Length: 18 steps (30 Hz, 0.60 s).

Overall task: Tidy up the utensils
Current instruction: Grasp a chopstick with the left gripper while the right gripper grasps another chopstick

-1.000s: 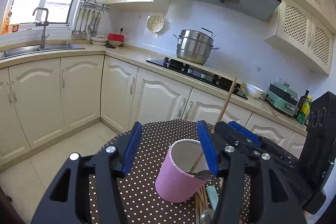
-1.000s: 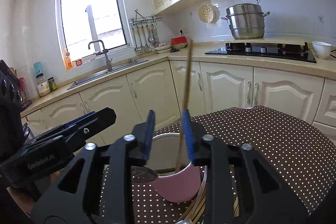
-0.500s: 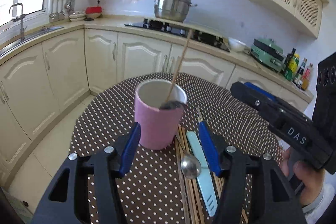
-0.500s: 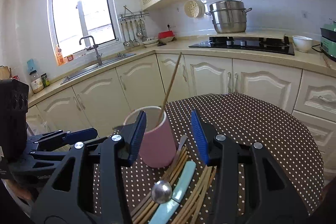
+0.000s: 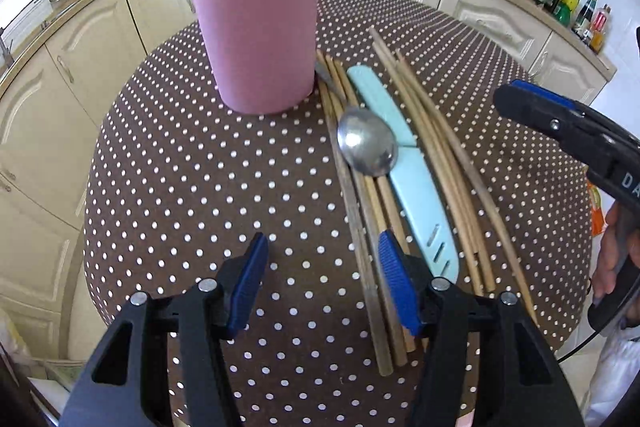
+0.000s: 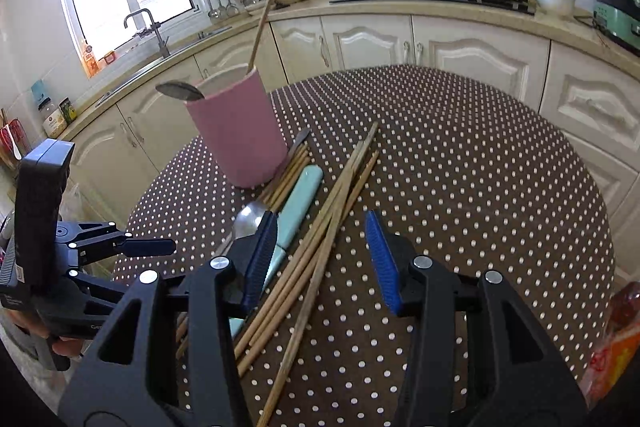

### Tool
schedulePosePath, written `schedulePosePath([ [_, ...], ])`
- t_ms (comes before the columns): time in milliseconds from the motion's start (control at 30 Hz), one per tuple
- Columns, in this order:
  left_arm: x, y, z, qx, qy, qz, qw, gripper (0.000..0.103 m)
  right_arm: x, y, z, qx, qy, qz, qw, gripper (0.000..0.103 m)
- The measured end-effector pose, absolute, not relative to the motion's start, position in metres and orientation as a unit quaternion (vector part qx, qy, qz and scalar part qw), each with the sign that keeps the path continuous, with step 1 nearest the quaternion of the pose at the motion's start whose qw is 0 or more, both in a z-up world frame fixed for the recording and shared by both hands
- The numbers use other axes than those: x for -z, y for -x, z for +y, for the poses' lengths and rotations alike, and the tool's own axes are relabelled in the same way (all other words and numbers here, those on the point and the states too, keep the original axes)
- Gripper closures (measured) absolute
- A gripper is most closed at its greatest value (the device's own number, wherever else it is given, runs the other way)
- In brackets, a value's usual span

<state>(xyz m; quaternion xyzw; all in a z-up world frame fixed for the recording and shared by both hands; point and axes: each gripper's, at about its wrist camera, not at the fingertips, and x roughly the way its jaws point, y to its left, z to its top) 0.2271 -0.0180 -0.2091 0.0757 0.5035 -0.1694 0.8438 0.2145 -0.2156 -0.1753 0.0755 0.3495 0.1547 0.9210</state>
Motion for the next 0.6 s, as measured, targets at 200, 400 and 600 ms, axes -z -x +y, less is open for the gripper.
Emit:
schedulePosePath([
  [200, 0.213, -0.228, -0.019, 0.156, -0.083, 0.504, 0.845, 0.046, 0.184, -0.207, -0.212, -0.161, -0.072, 0.362, 0.915, 0.055],
  [400, 0.214, -0.237, -0.015, 0.141, -0.091, 0.511, 0.843, 0.045, 0.188, -0.211, -0.210, -0.163, -0.064, 0.379, 0.909, 0.055],
  [600, 0.215, -0.254, -0.034, 0.119, -0.104, 0.505, 0.849, 0.048, 0.200, -0.217, -0.206, -0.143, -0.038, 0.417, 0.897, 0.055],
])
